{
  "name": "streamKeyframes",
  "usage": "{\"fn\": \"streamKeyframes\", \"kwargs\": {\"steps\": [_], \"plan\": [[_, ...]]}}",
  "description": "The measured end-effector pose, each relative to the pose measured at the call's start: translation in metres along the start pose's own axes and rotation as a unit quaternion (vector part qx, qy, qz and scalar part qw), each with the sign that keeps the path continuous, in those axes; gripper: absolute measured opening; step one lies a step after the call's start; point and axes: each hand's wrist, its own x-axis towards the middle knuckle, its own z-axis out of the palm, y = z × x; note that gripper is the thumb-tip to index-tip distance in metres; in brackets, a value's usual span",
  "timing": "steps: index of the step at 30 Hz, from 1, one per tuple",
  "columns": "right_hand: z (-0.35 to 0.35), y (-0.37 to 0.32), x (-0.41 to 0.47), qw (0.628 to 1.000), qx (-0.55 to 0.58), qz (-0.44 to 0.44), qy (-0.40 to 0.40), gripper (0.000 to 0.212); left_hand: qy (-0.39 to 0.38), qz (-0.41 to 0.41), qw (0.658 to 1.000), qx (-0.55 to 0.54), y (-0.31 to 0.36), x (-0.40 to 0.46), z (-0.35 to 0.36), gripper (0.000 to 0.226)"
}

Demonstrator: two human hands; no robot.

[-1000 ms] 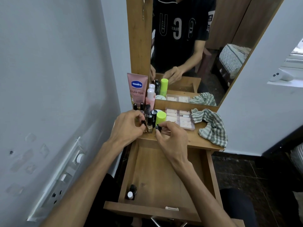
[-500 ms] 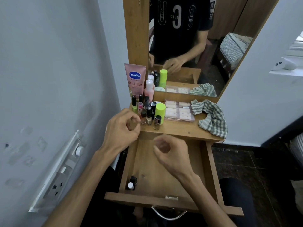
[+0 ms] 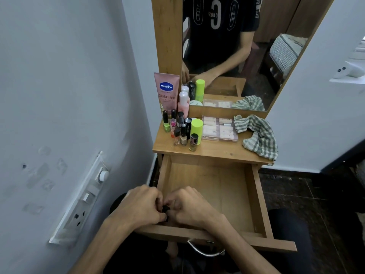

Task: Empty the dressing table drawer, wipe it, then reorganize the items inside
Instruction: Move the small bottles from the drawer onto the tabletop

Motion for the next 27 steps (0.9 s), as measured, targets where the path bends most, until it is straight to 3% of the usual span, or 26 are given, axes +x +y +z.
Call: {"fn": "streamKeyframes", "kwargs": {"steps": [4,7,12,16,20,27], "plan": [[-0.002,0.002,-0.002,0.999,0.005,0.025,0.036,0.028,0.018,0.003,1.000,0.010,0.002,0.000,0.003,0.028],[-0.006,0.006,-0.008,0.997,0.015,0.038,0.069,0.017,0.033,0.030,0.998,0.043,0.007,-0.001,0.005,0.020],[-0.030,0.005,-0.011,0.982,0.044,0.043,0.180,0.014,0.037,0.053,0.992,0.107,0.014,-0.003,0.010,0.014],[-0.057,-0.006,-0.003,0.961,0.054,0.022,0.269,0.010,0.006,0.058,0.992,0.111,0.013,-0.002,0.009,0.030],[-0.081,-0.020,0.015,0.938,0.031,0.014,0.344,0.011,-0.006,0.058,0.993,0.101,0.010,-0.002,0.008,0.031],[-0.097,-0.031,0.053,0.925,-0.060,0.061,0.371,0.011,0.014,0.058,0.997,0.041,0.009,-0.002,-0.006,0.020]]}}
